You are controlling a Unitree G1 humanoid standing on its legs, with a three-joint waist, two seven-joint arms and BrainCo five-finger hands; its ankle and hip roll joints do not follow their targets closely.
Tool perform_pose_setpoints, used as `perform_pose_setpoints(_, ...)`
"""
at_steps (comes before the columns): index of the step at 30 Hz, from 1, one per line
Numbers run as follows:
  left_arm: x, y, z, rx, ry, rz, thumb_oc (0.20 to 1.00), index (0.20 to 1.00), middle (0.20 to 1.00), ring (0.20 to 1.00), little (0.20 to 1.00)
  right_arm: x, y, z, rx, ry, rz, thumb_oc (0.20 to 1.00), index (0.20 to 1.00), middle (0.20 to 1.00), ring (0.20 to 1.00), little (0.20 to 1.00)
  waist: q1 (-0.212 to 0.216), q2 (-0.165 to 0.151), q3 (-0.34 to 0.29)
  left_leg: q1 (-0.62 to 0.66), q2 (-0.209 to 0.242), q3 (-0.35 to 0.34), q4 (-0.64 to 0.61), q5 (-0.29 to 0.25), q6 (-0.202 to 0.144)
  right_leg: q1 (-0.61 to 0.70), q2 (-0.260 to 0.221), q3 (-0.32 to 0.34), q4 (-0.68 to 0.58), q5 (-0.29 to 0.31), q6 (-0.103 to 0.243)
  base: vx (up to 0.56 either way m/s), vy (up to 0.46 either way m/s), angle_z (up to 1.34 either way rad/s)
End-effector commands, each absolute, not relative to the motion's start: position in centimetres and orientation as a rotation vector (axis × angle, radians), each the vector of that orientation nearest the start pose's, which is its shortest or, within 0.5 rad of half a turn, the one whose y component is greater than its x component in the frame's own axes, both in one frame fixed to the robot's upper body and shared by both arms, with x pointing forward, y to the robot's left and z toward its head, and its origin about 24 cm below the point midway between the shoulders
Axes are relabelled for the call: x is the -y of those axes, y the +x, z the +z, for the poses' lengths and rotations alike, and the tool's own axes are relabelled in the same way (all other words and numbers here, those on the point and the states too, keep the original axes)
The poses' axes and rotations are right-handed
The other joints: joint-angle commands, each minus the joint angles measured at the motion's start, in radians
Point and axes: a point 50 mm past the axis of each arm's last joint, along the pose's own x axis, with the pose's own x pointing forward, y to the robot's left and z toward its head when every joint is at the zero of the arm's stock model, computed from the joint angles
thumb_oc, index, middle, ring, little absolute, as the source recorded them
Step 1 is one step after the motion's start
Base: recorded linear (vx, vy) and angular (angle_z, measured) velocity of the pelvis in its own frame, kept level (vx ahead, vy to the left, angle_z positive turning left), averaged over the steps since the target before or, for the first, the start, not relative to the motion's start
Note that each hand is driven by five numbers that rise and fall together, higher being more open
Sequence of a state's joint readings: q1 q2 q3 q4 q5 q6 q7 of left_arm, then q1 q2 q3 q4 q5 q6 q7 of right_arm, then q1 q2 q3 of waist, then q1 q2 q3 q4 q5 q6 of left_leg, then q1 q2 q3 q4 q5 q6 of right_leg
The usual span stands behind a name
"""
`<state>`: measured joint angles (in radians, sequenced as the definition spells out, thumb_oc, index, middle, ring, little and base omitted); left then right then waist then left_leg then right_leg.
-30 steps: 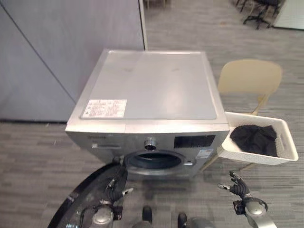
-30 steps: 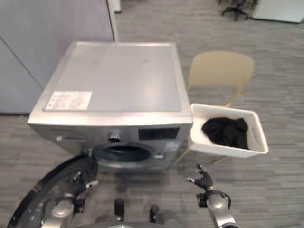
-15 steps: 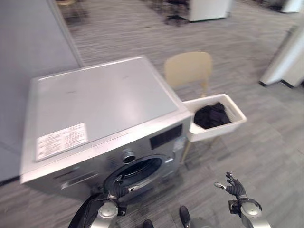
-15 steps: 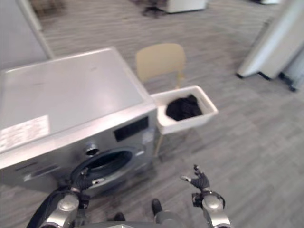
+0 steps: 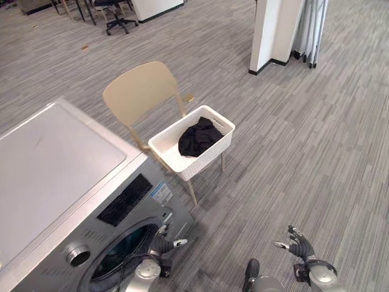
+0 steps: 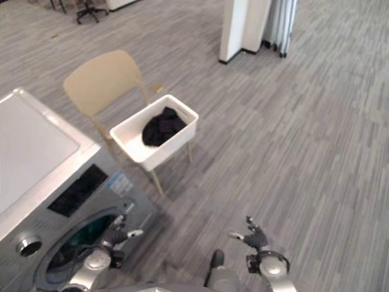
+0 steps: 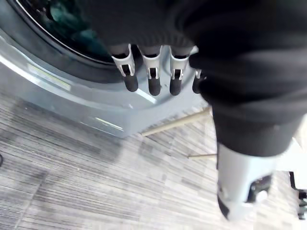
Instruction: Grab the laundry basket,head to the washer,open it,put in the laundry and shut it.
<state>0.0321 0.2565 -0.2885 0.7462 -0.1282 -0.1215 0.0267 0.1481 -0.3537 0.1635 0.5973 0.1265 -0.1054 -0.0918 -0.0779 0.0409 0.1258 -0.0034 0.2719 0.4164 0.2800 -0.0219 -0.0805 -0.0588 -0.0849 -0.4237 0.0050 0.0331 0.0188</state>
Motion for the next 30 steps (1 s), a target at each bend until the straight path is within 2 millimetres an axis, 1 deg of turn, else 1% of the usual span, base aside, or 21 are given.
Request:
perform_pose_setpoints(1, -17.8, 19.8, -9.4, -0.565, 0.258, -0.175, 1.0, 1.0, 1.0, 1.0, 1.0, 24.0, 18.6, -7.3, -0.52, -0.289, -0.102, 1.0, 1.0, 1.0, 1.0, 1.0, 0.029, -0.046, 0.039, -0.067, -0.149, -0.189, 0.054, -0.085, 0.014, 0.013, -0.008, 0.112, -0.014, -0.084, 0.05, 0.1, -0.076, -0.42)
perform_pose_setpoints(2, -17.6, 19.7, -9.4, -0.567, 0.257, -0.183, 1.0, 1.0, 1.0, 1.0, 1.0, 24.0, 18.7, -7.3, -0.515, -0.283, -0.099, 1.0, 1.0, 1.0, 1.0, 1.0, 0.035, -0.065, 0.045, -0.106, -0.187, -0.21, 0.029, -0.083, 0.031, 0.01, -0.022, 0.112, -0.019, -0.071, 0.048, 0.12, -0.061, -0.57)
perform_pose_setpoints(3, -17.6, 19.7, -9.5, -0.571, 0.256, -0.183, 1.0, 1.0, 1.0, 1.0, 1.0, 23.9, 18.7, -7.2, -0.511, -0.285, -0.091, 1.0, 1.0, 1.0, 1.0, 1.0, 0.041, -0.068, 0.047, -0.122, -0.21, -0.226, -0.001, -0.096, 0.037, 0.018, -0.021, 0.122, -0.022, -0.073, 0.052, 0.2, -0.035, -0.4)
perform_pose_setpoints(4, -17.6, 19.5, -9.5, -0.573, 0.254, -0.187, 1.0, 1.0, 1.0, 1.0, 1.0, 23.8, 18.6, -7.4, -0.523, -0.295, -0.081, 1.0, 1.0, 1.0, 1.0, 1.0, 0.058, -0.063, 0.051, -0.15, -0.246, -0.255, -0.067, -0.066, 0.041, 0.033, -0.008, 0.138, -0.022, -0.083, 0.054, 0.29, 0.005, -0.23)
perform_pose_setpoints(5, -17.6, 19.3, -9.5, -0.575, 0.254, -0.191, 1.0, 1.0, 1.0, 1.0, 1.0, 23.8, 18.6, -7.6, -0.53, -0.301, -0.078, 1.0, 1.0, 1.0, 1.0, 1.0, 0.067, -0.057, 0.052, -0.164, -0.26, -0.269, -0.108, -0.034, 0.038, 0.044, 0.002, 0.146, -0.024, -0.09, 0.055, 0.38, 0.047, -0.23)
perform_pose_setpoints(6, -17.6, 19.2, -9.5, -0.574, 0.257, -0.196, 1.0, 1.0, 1.0, 1.0, 1.0, 23.7, 18.8, -7.6, -0.531, -0.314, -0.069, 1.0, 1.0, 1.0, 1.0, 1.0, 0.086, -0.049, 0.052, -0.204, -0.276, -0.283, -0.175, 0.029, 0.028, 0.07, 0.023, 0.164, -0.031, -0.106, 0.055, 0.34, 0.07, -0.23)
perform_pose_setpoints(7, -17.7, 19.1, -9.6, -0.58, 0.262, -0.195, 1.0, 1.0, 1.0, 1.0, 1.0, 23.7, 18.7, -7.7, -0.537, -0.321, -0.067, 1.0, 1.0, 1.0, 1.0, 1.0, 0.095, -0.045, 0.057, -0.235, -0.276, -0.286, -0.189, 0.06, 0.021, 0.083, 0.032, 0.171, -0.029, -0.116, 0.055, 0.33, 0.079, -0.29)
perform_pose_setpoints(9, -17.8, 18.9, -9.7, -0.587, 0.252, -0.185, 1.0, 1.0, 1.0, 1.0, 1.0, 23.6, 18.8, -7.8, -0.539, -0.328, -0.062, 1.0, 1.0, 1.0, 1.0, 1.0, 0.11, -0.035, 0.057, -0.231, -0.265, -0.277, -0.24, 0.082, 0.019, 0.101, 0.04, 0.192, -0.012, -0.144, 0.062, 0.27, 0.105, -0.22)
perform_pose_setpoints(11, -18.0, 18.5, -9.9, -0.604, 0.249, -0.178, 1.0, 1.0, 1.0, 1.0, 1.0, 23.1, 18.8, -8.1, -0.554, -0.334, -0.037, 1.0, 1.0, 1.0, 1.0, 1.0, 0.115, -0.04, 0.044, -0.211, -0.272, -0.297, -0.211, 0.065, 0.044, 0.129, 0.022, 0.209, 0.028, -0.172, 0.073, 0.35, 0.172, -0.62)
perform_pose_setpoints(12, -18.1, 18.5, -9.9, -0.603, 0.249, -0.178, 1.0, 1.0, 1.0, 1.0, 1.0, 23.1, 18.8, -8.1, -0.553, -0.334, -0.037, 1.0, 1.0, 1.0, 1.0, 1.0, 0.115, -0.041, 0.044, -0.212, -0.272, -0.297, -0.209, 0.064, 0.044, 0.129, 0.021, 0.209, 0.029, -0.174, 0.073, 0.37, 0.19, -0.59)
perform_pose_setpoints(14, -18.8, 18.3, -9.9, -0.606, 0.244, -0.153, 1.0, 1.0, 1.0, 1.0, 1.0, 22.4, 19.1, -8.3, -0.561, -0.346, -0.003, 1.0, 1.0, 1.0, 1.0, 1.0, 0.135, -0.057, 0.031, -0.177, -0.283, -0.28, -0.177, 0.019, 0.075, 0.138, -0.019, 0.216, 0.109, -0.186, 0.092, 0.28, 0.146, -0.05)
perform_pose_setpoints(15, -18.8, 18.3, -9.9, -0.606, 0.243, -0.153, 1.0, 1.0, 1.0, 1.0, 1.0, 22.4, 19.1, -8.3, -0.561, -0.346, -0.003, 1.0, 1.0, 1.0, 1.0, 1.0, 0.135, -0.056, 0.029, -0.18, -0.282, -0.28, -0.178, 0.021, 0.075, 0.135, -0.018, 0.217, 0.108, -0.184, 0.092, 0.25, 0.127, 0.09)
perform_pose_setpoints(16, -19.5, 18.3, -9.8, -0.608, 0.249, -0.13, 1.0, 1.0, 1.0, 1.0, 1.0, 21.9, 19.9, -8.0, -0.539, -0.348, 0.015, 1.0, 1.0, 1.0, 1.0, 1.0, 0.149, -0.063, 0.027, -0.147, -0.288, -0.278, -0.163, -0.012, 0.097, 0.112, -0.04, 0.216, 0.211, -0.179, 0.107, 0.25, 0.121, -0.15)
perform_pose_setpoints(17, -20.1, 18.1, -9.8, -0.618, 0.252, -0.107, 1.0, 1.0, 1.0, 1.0, 1.0, 21.7, 20.1, -7.9, -0.53, -0.349, 0.026, 1.0, 1.0, 1.0, 1.0, 1.0, 0.15, -0.059, 0.025, -0.115, -0.293, -0.29, -0.166, -0.027, 0.114, 0.059, -0.044, 0.221, 0.292, -0.148, 0.111, 0.26, 0.121, -0.3)
perform_pose_setpoints(20, -20.5, 17.8, -10.0, -0.626, 0.257, -0.091, 1.0, 1.0, 1.0, 1.0, 1.0, 21.8, 20.4, -7.5, -0.514, -0.354, 0.027, 1.0, 1.0, 1.0, 1.0, 1.0, 0.141, -0.051, 0.027, -0.085, -0.3, -0.321, -0.183, -0.034, 0.123, -0.017, -0.022, 0.242, 0.328, -0.143, 0.098, 0.15, 0.032, 0.11)
perform_pose_setpoints(21, -20.8, 17.8, -9.9, -0.621, 0.258, -0.079, 1.0, 1.0, 1.0, 1.0, 1.0, 21.9, 20.7, -7.2, -0.495, -0.362, 0.028, 1.0, 1.0, 1.0, 1.0, 1.0, 0.134, -0.05, 0.032, -0.069, -0.311, -0.352, -0.192, -0.036, 0.126, -0.05, -0.003, 0.267, 0.271, -0.133, 0.092, 0.14, -0.029, 0.74)
perform_pose_setpoints(22, -20.8, 17.8, -9.9, -0.622, 0.258, -0.079, 1.0, 1.0, 1.0, 1.0, 1.0, 21.9, 20.7, -7.2, -0.495, -0.362, 0.028, 1.0, 1.0, 1.0, 1.0, 1.0, 0.132, -0.049, 0.033, -0.068, -0.311, -0.354, -0.192, -0.037, 0.125, -0.047, -0.002, 0.266, 0.27, -0.133, 0.092, 0.14, -0.063, 0.91)
perform_pose_setpoints(24, -20.7, 18.0, -9.7, -0.611, 0.26, -0.081, 1.0, 1.0, 1.0, 1.0, 1.0, 22.1, 21.1, -6.7, -0.475, -0.372, 0.02, 1.0, 1.0, 1.0, 1.0, 1.0, 0.118, -0.052, 0.04, -0.051, -0.331, -0.395, -0.197, -0.041, 0.125, -0.079, 0.031, 0.331, 0.209, -0.112, 0.093, 0.12, -0.065, 0.86)
perform_pose_setpoints(25, -20.7, 18.4, -9.5, -0.596, 0.259, -0.078, 1.0, 1.0, 1.0, 1.0, 1.0, 22.3, 21.3, -6.4, -0.458, -0.376, 0.008, 1.0, 1.0, 1.0, 1.0, 1.0, 0.109, -0.054, 0.047, -0.045, -0.344, -0.43, -0.194, -0.044, 0.123, -0.101, 0.052, 0.397, 0.167, -0.091, 0.099, 0.12, -0.084, 0.72)
perform_pose_setpoints(28, -20.4, 18.9, -9.2, -0.579, 0.253, -0.074, 1.0, 1.0, 1.0, 1.0, 1.0, 22.7, 21.6, -5.8, -0.431, -0.382, -0.016, 1.0, 1.0, 1.0, 1.0, 1.0, 0.088, -0.055, 0.057, -0.035, -0.365, -0.523, -0.208, -0.042, 0.114, -0.157, 0.089, 0.535, 0.125, -0.048, 0.11, 0.11, -0.127, 1.38)
perform_pose_setpoints(30, -20.4, 19.1, -9.2, -0.579, 0.257, -0.077, 1.0, 1.0, 1.0, 1.0, 1.0, 23.0, 21.6, -5.5, -0.419, -0.395, -0.02, 1.0, 1.0, 1.0, 1.0, 1.0, 0.082, -0.067, 0.061, -0.029, -0.38, -0.58, -0.199, -0.049, 0.103, -0.152, 0.076, 0.555, 0.098, -0.028, 0.112, 0.08, -0.15, 1.29)
